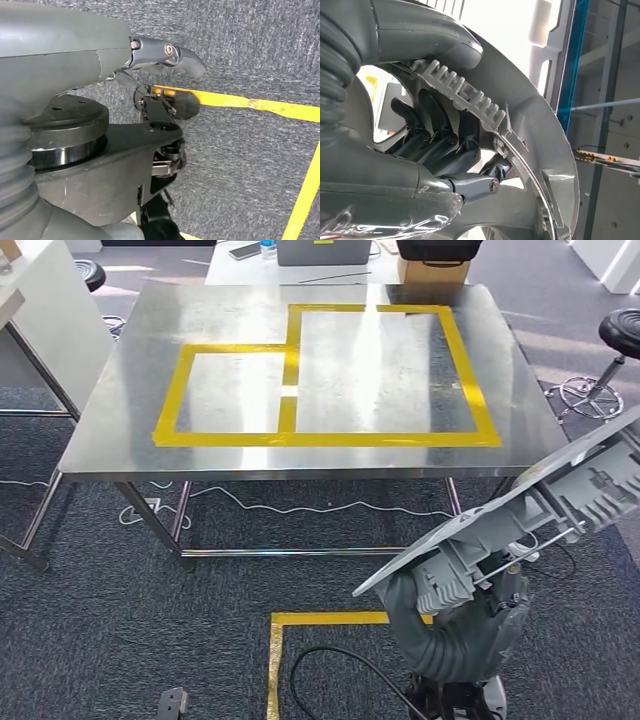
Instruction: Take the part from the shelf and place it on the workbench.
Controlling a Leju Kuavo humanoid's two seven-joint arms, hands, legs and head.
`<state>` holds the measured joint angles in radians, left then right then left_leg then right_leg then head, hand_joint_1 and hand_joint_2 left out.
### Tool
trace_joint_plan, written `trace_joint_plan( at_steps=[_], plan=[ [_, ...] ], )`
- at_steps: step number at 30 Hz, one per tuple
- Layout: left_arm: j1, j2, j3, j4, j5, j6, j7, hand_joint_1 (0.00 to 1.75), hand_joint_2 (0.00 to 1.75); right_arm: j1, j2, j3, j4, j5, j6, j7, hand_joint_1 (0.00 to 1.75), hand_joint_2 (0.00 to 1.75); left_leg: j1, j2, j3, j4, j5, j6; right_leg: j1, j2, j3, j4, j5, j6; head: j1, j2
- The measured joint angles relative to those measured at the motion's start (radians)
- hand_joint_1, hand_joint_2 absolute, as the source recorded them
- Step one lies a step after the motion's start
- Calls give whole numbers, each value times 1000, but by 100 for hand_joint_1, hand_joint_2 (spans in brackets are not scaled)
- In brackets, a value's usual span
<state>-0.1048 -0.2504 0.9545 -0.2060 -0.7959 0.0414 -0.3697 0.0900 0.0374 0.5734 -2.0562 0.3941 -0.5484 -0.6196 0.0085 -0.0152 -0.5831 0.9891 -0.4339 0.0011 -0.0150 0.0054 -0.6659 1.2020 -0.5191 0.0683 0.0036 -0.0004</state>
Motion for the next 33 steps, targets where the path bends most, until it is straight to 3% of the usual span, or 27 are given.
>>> trace_joint_plan(
  at_steps=[2, 3, 7, 9, 11, 12, 13, 14, 17, 19, 22, 24, 26, 27, 28, 29, 31, 33],
  plan=[
    [0, 1, 0, 0, 1, 0, 0, 0, 175, 0, 0, 0, 1, 13, -16, 14, 175, 175, -3, -4, 2, 5, -5, -10, -2, 4, 62, -124, 48, -2, 2, 0],
    [1, 1, 0, 0, 3, 1, 0, 0, 175, 2, 1, 0, 2, 22, -30, 24, 175, 175, -6, -5, 2, 8, -7, -15, -2, 6, 77, -155, 56, -6, 2, 0],
    [5, 1, 1, 0, 8, 2, 0, 0, 175, 8, 4, -6, 5, 43, -70, 43, 175, 175, -5, -3, -4, 14, -13, -34, -1, 9, 78, -166, 58, -34, -2, 0],
    [5, 1, 1, 0, 9, 3, 0, 0, 175, 8, 10, -10, 6, 41, -74, 49, 175, 175, -3, 1, -39, 89, -60, -43, -3, 6, 79, -168, 60, -45, -7, 0],
    [6, 1, 1, 0, 10, 3, 0, 0, 175, 10, 14, -15, 8, 34, -84, 58, 175, 175, -3, 3, -106, 227, -123, -48, -2, 4, 78, -168, 59, -50, -11, 0],
    [7, 1, 2, 0, 10, 3, 0, 0, 175, 12, 16, -17, 10, 33, -92, 61, 175, 175, -3, 3, -132, 278, -138, -48, -2, 3, 78, -168, 59, -51, -11, 0],
    [9, 1, 2, 0, 10, 3, 0, 0, 175, 14, 17, -18, 12, 35, -97, 64, 175, 175, -3, 3, -144, 299, -134, -47, -1, 3, 78, -168, 59, -51, -11, 0],
    [9, 1, 2, 0, 10, 3, -1, 0, 175, 14, 17, -19, 14, 43, -96, 70, 175, 175, -3, 3, -135, 277, -110, -44, 0, 3, 78, -168, 58, -51, -11, 0],
    [9, 2, 3, 0, 10, -2, -8, 0, 175, 5, 15, -18, 19, 68, -62, 99, 175, 175, -5, 5, -43, 85, -14, -29, 2, 5, 80, -167, 56, -47, -11, 0],
    [7, 3, 3, 0, 9, -9, -22, 0, 175, -5, 11, -16, 22, 56, -25, 106, 175, 175, -8, 5, -11, 16, -2, -23, 5, 5, 77, -168, 57, -38, -10, 0],
    [8, 2, 3, 0, 9, -25, -62, 0, 175, -11, 6, -16, 27, 37, 11, 105, 175, 175, -6, 4, -9, 4, -1, -12, 5, 3, 74, -164, 52, -22, -9, 0],
    [8, 1, 3, 0, 13, -38, -96, 0, 175, -11, 4, -15, 28, 33, 17, 103, 175, 175, -2, 4, -4, -2, 1, -2, 5, 2, 47, -102, 13, -13, -5, 0],
    [8, 1, 3, 0, 18, -51, -123, 0, 175, -8, 1, -15, 28, 24, 22, 105, 175, 175, -2, 4, -2, -1, 0, 2, 5, 1, -13, 26, -49, -7, 0, 0],
    [8, 1, 4, 0, 21, -55, -131, 0, 175, -5, 0, -14, 29, 19, 24, 107, 175, 175, -2, 4, -1, -1, -1, 3, 5, 1, -42, 82, -68, -5, 1, 0],
    [9, 1, 4, 0, 22, -58, -136, 0, 175, -3, -2, -14, 31, 16, 25, 108, 175, 175, -2, 3, 0, -1, -2, 3, 4, 1, -56, 108, -68, -3, 1, 0],
    [9, 1, 4, 0, 23, -60, -141, 0, 175, -1, -4, -14, 33, 17, 25, 108, 175, 175, -2, 3, 2, -1, -3, 3, 3, 1, -51, 94, -48, -2, 2, 0],
    [9, 0, 4, 0, 24, -62, -156, 0, 175, 0, -6, -14, 36, 31, 22, 109, 175, 175, 0, 1, 6, 2, -7, -3, 0, 1, 7, -31, 22, 1, 2, 0],
    [8, 0, 4, 0, 22, -67, -175, 0, 175, 1, -6, -14, 37, 49, 11, 104, 175, 175, -4, -2, 6, 9, -12, -13, -2, 5, 61, -141, 60, -3, 3, 0]
  ],
)
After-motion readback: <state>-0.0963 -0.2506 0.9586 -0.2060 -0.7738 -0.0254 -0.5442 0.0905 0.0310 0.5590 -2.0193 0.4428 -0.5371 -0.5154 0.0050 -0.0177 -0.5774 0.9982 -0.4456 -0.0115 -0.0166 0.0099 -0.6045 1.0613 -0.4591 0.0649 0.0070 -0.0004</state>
